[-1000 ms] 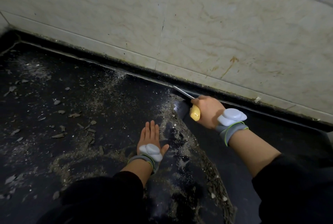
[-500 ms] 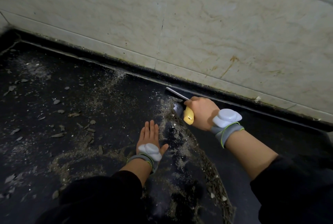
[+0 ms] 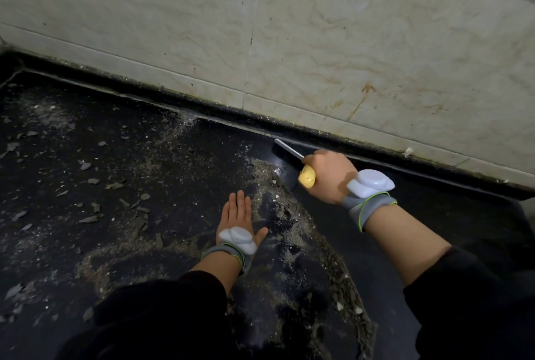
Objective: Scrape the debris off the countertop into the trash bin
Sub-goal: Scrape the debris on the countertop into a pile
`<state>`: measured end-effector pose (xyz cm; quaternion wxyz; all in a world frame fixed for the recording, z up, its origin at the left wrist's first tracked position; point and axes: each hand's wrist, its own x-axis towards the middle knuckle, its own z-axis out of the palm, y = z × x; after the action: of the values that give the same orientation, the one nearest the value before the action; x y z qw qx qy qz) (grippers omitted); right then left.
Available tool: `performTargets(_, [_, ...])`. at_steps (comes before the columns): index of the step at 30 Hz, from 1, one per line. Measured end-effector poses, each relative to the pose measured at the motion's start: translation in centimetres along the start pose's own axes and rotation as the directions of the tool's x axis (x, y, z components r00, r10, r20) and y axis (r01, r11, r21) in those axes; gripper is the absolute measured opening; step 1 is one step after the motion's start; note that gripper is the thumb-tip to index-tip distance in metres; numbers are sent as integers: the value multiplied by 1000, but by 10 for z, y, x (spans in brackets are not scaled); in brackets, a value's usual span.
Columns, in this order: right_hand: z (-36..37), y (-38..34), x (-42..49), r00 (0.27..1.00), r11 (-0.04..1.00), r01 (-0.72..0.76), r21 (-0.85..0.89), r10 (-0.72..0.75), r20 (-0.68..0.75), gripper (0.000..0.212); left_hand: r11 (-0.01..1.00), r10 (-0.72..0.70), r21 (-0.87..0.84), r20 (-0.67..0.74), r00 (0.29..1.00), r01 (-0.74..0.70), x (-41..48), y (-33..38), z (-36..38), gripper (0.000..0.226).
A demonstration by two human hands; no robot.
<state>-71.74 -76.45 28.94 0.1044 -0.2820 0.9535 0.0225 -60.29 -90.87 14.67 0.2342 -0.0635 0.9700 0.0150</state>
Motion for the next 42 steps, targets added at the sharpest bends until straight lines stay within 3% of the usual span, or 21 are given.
performTargets(7, [-3, -25, -25, 990, 987, 139, 77, -140, 10, 25, 1000, -9, -3, 3, 1000, 9, -1, 1, 1, 84])
performTargets(11, [-13, -24, -42, 990, 976, 136, 169, -141, 14, 27, 1000, -8, -15, 12, 1000, 8, 1, -1, 1, 85])
performTargets(18, [-20, 3, -94, 993, 974, -93, 208, 108, -58, 29, 999, 35, -11, 55, 998, -35, -11, -7, -7, 82])
performTargets(23, [-11, 29, -127, 934, 922, -353, 163, 358, -7, 27, 993, 106, -44, -54, 993, -109, -44, -10, -1, 77])
performTargets(28, [-3, 32, -139, 890, 878, -454, 151, 456, 25, 23, 985, 149, -77, -88, 985, -156, -69, -10, 22, 76])
performTargets(31, [1, 18, -141, 907, 893, -417, 171, 420, 19, 24, 988, 145, -37, -56, 988, -147, -76, -9, 32, 79])
performTargets(34, [6, -2, -139, 943, 933, -332, 135, 333, 16, 25, 988, 151, -34, -28, 988, -152, -78, -11, 36, 116])
performTargets(35, [7, -8, -138, 952, 944, -304, 126, 304, 19, 26, 989, 143, -42, -28, 989, -144, -78, -12, 38, 116])
performTargets(39, [8, -29, -138, 979, 963, -205, 174, 205, 19, 23, 993, 120, -17, -24, 993, -120, -76, -10, 39, 79])
performTargets(42, [6, -39, -139, 990, 968, -141, 207, 140, 19, 23, 994, 109, 0, -28, 994, -109, -77, -9, 38, 77])
